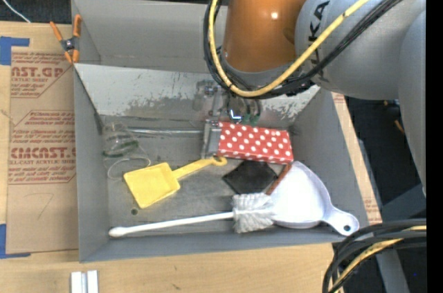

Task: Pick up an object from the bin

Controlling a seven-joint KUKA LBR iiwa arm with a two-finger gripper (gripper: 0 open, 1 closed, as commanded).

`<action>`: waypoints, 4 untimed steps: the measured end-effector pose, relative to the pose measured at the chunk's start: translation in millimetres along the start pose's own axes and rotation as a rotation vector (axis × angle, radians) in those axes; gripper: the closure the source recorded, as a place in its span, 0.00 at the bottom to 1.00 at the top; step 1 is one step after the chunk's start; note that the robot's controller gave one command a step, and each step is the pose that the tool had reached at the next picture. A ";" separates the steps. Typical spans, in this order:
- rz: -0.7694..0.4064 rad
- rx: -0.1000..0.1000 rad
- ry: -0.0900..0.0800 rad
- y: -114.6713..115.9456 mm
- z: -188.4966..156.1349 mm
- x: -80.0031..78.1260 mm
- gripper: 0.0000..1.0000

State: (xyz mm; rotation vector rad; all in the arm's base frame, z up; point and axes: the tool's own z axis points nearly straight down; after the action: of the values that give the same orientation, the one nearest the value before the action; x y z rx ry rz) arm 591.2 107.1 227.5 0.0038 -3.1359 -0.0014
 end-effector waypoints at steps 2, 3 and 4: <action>0.128 -0.003 -0.013 -6.3 30.0 14.8 0.00; 0.413 -0.006 -0.011 7.4 121.1 11.9 0.00; 0.224 -0.003 -0.014 -42.4 125.1 5.3 0.00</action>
Offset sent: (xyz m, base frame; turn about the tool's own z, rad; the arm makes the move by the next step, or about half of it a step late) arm -0.0464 -0.0160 -0.0943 0.3273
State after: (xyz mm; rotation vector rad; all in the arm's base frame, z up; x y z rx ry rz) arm 585.3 64.9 102.4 -0.3479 -3.1302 -0.0052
